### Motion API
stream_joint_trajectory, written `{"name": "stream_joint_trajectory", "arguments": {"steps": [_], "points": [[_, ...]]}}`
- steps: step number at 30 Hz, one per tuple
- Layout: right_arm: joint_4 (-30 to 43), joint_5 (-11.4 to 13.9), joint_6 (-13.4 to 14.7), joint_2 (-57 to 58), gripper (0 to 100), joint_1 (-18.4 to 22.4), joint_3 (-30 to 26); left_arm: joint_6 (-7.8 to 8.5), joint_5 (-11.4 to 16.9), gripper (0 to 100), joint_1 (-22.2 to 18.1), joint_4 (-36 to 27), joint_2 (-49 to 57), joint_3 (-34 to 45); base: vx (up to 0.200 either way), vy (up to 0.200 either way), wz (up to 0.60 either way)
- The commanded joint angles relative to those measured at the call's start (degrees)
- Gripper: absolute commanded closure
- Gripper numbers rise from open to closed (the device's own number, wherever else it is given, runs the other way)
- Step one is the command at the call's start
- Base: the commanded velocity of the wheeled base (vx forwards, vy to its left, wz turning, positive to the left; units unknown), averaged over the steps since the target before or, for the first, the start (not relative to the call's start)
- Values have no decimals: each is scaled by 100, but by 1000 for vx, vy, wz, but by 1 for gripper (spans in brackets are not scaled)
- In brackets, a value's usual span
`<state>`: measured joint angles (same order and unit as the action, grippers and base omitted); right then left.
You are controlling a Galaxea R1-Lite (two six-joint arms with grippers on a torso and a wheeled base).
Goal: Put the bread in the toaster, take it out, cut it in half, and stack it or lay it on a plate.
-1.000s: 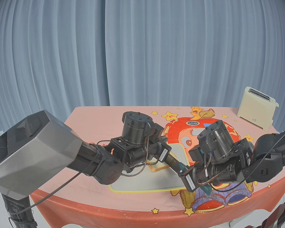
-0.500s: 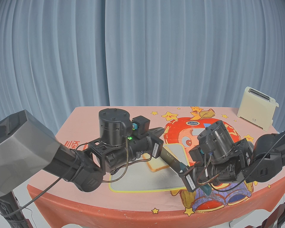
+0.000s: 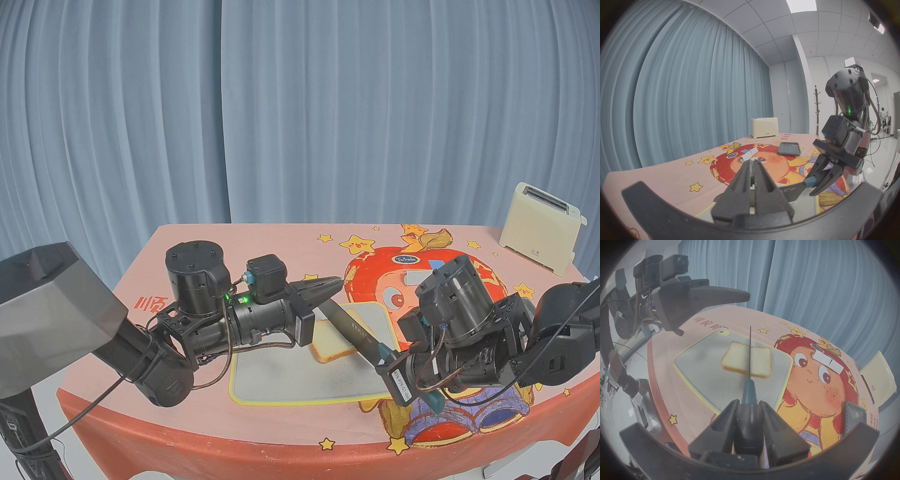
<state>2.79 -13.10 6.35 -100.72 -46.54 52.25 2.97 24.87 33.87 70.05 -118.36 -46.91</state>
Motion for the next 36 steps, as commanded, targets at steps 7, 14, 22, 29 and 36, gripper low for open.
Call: {"name": "stream_joint_trajectory", "arguments": {"steps": [7, 14, 22, 29, 36], "points": [[2, 1, -2, -44, 100, -21, -4, -25, 264, 100, -240, 404, -794, -134, 0, 0, 0], [2, -8, -2, -36, 100, -13, 5, -34, 343, 100, -196, 343, -820, -600, 0, 0, 0], [2, -8, -2, -44, 100, -4, 5, -201, 370, 100, -170, 97, -785, -785, 0, 0, 0], [2, -8, -2, -44, 100, 5, 5, -148, 290, 100, -91, 106, -952, -785, 0, 0, 0], [2, -17, 6, -44, 100, 14, 5, -148, 229, 100, -20, 70, -1058, -820, 0, 0, 0]]}}
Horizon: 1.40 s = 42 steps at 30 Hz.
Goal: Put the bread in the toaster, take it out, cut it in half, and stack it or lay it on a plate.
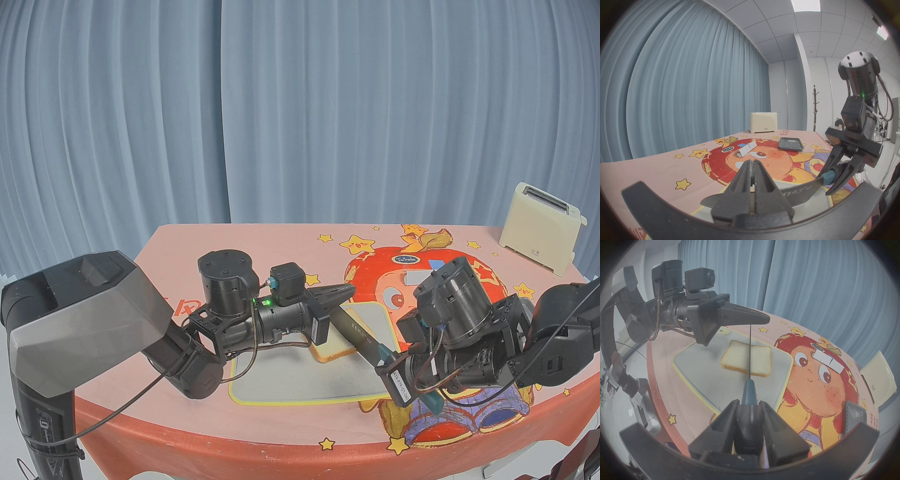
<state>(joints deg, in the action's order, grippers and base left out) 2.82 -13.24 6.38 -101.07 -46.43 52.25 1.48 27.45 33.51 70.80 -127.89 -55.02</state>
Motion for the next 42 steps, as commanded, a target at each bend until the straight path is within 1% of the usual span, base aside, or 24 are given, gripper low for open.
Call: {"name": "stream_joint_trajectory", "arguments": {"steps": [1, 7, 9, 18, 24, 37, 40, 42], "points": [[0, -3, -5, -9, 100, 3, 5, 2, -30, 100, 15, -5, -113, -9, 0, 0, 0], [0, -3, 4, -9, 100, -6, 5, 11, -205, 100, 15, 30, -403, -79, 0, 0, 0], [0, -3, 4, -9, 100, 3, 5, 37, -223, 100, 15, 39, -447, -79, 0, 0, 0], [0, 6, 4, 17, 100, 20, 22, 37, -232, 100, -3, 12, -517, -115, 0, 0, 0], [0, -3, 4, -18, 100, 20, -4, 28, -232, 100, -3, -5, -544, -282, 0, 0, 0], [0, -3, 4, -97, 100, 29, -13, 19, -232, 100, -11, -14, -535, -299, 0, 0, 0], [0, 6, 4, -71, 100, 38, 5, 19, -276, 100, -20, -14, -544, -264, 0, 0, 0], [-9, 6, 4, -35, 100, 38, 13, 19, -390, 100, -20, -5, -561, -255, 0, 0, 0]]}}
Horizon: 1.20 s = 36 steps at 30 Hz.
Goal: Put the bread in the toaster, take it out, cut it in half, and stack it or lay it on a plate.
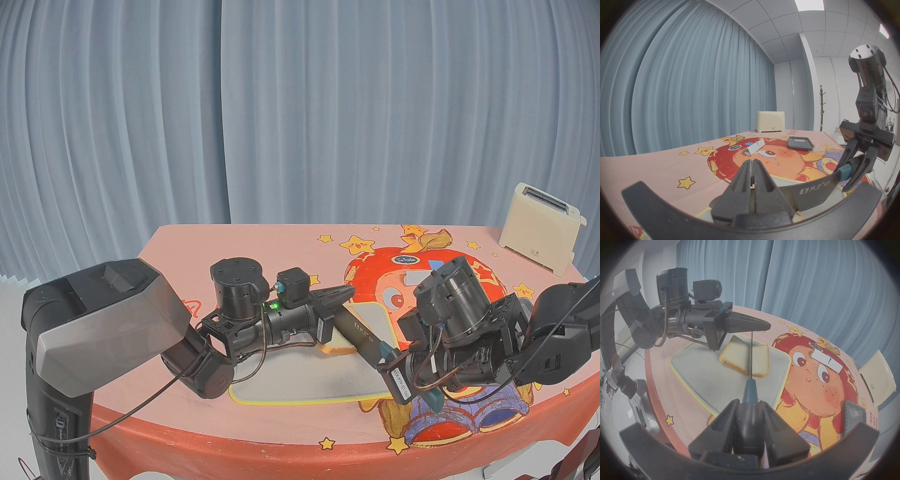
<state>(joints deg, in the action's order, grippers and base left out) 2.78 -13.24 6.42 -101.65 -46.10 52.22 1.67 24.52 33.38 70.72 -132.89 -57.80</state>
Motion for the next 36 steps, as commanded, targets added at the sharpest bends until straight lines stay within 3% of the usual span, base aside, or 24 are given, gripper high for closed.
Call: {"name": "stream_joint_trajectory", "arguments": {"steps": [1, 8, 36], "points": [[-5, 6, -1, 22, 100, 5, 25, 0, -131, 100, -7, 3, -106, 23, 0, 0, 0], [-357, -3, 8, -31, 100, 5, -54, 0, -149, 100, -7, -5, -141, 32, 0, 0, 0], [-366, -3, -1, -4, 100, -4, -116, 9, -149, 100, 2, -322, 105, 111, 0, 0, 0]]}}
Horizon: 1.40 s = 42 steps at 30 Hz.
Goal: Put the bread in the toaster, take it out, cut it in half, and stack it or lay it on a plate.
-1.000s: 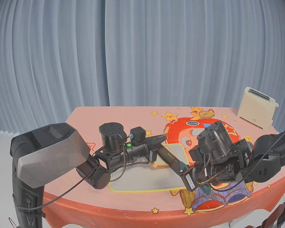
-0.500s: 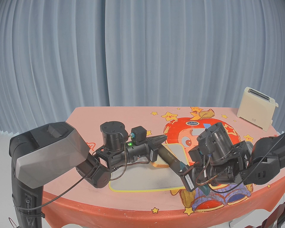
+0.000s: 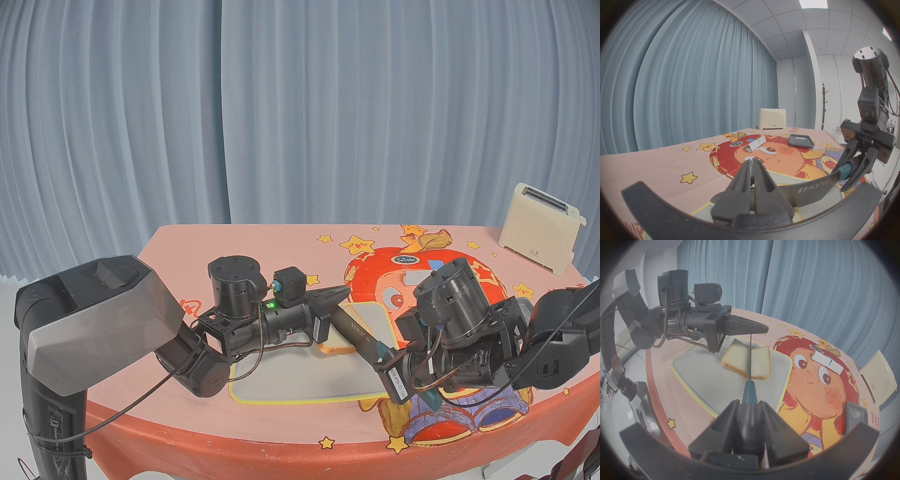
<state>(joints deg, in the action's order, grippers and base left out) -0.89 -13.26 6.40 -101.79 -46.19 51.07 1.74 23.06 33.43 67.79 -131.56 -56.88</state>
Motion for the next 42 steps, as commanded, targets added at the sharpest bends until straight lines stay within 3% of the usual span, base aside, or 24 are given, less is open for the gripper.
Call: {"name": "stream_joint_trajectory", "arguments": {"steps": [1, 27, 32, 42], "points": [[-8, -1, 2, 10, 100, 5, 9, 1, -4, 100, -3, -47, -19, 37, 0, 0, 0], [-25, -1, 2, 10, 100, 5, 9, -7, -4, 100, 6, -284, 157, -157, 0, 0, 0], [-465, -1, 2, 1, 100, 14, -44, 1, -4, 100, 6, -293, 43, -165, 0, 0, 0], [-474, -1, -16, -43, 100, 14, -132, -34, -13, 100, -3, -310, 34, -201, 0, 0, 0]]}}
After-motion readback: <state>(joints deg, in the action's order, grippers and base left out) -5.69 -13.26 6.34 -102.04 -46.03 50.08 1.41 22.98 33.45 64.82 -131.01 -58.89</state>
